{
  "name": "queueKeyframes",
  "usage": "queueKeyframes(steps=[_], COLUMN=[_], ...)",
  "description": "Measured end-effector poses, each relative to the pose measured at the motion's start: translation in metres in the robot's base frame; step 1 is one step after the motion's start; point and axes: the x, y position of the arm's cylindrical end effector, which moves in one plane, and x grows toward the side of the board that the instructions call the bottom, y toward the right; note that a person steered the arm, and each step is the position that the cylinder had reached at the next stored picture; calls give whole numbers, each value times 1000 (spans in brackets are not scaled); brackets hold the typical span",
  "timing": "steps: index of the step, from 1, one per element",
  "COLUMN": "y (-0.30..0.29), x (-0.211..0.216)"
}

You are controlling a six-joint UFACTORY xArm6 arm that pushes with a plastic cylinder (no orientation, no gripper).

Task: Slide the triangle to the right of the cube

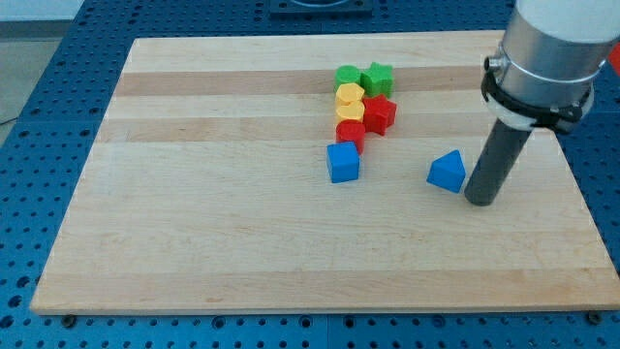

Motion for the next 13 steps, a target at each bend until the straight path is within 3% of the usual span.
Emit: queueKeyframes(steps=[4, 6, 10, 11, 13], y=[-57, 6, -86, -84, -19], x=[-13, -20, -42, -42, -30])
